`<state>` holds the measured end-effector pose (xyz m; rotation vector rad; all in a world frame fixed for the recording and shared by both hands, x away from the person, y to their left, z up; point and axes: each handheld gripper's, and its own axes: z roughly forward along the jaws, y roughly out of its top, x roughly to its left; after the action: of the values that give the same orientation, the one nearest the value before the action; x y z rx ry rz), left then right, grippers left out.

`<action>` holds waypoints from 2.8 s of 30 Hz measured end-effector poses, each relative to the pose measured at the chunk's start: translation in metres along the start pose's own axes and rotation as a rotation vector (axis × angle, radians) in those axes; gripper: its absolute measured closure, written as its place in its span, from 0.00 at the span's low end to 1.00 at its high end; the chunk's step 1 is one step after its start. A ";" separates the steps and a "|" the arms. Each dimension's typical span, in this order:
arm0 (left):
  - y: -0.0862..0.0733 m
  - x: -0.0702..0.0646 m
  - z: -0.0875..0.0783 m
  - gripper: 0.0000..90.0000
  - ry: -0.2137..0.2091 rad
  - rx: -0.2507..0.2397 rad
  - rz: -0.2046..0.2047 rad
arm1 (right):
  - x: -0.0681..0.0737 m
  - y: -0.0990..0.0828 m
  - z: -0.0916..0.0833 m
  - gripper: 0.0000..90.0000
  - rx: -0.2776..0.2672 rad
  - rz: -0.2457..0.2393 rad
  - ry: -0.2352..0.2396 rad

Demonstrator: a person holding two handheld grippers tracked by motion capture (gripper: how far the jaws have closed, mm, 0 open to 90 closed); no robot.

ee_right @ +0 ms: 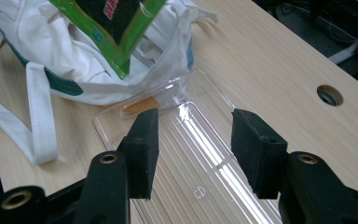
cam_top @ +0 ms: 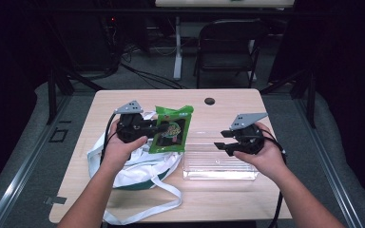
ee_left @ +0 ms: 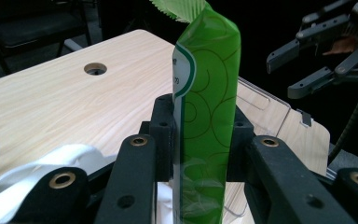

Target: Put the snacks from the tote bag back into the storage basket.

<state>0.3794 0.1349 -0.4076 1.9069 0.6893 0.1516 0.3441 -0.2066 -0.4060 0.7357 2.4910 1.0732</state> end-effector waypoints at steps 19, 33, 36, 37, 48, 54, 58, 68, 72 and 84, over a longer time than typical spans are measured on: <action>0.008 -0.008 0.020 0.79 -0.025 0.028 0.042 | -0.005 0.046 0.000 0.54 0.095 -0.213 0.000; 0.011 -0.015 0.028 0.80 -0.043 0.049 0.067 | -0.008 0.068 -0.003 0.51 0.132 -0.339 0.003; 0.011 -0.017 0.030 0.80 -0.057 0.048 0.069 | -0.010 0.074 -0.006 0.51 0.151 -0.371 0.024; 0.011 -0.017 0.030 0.80 -0.057 0.048 0.069 | -0.011 0.075 -0.006 0.51 0.159 -0.376 0.036; 0.013 -0.020 0.032 0.80 -0.069 0.054 0.093 | -0.016 0.088 -0.003 0.47 0.201 -0.428 0.067; 0.012 -0.022 0.035 0.80 -0.072 0.059 0.113 | -0.016 0.094 0.003 0.44 0.220 -0.427 0.098; 0.012 -0.023 0.036 0.80 -0.077 0.061 0.120 | -0.015 0.097 0.006 0.44 0.236 -0.445 0.114; 0.012 -0.026 0.038 0.80 -0.092 0.058 0.139 | -0.013 0.106 0.014 0.44 0.249 -0.463 0.122; 0.012 -0.026 0.039 0.80 -0.103 0.054 0.136 | -0.011 0.107 0.018 0.47 0.258 -0.467 0.135; 0.012 -0.030 0.042 0.80 -0.116 0.054 0.157 | -0.007 0.112 0.024 0.58 0.268 -0.434 0.208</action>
<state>0.3764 0.0826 -0.4092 2.0049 0.4696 0.1210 0.3985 -0.1313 -0.3379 0.1303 2.8227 0.6968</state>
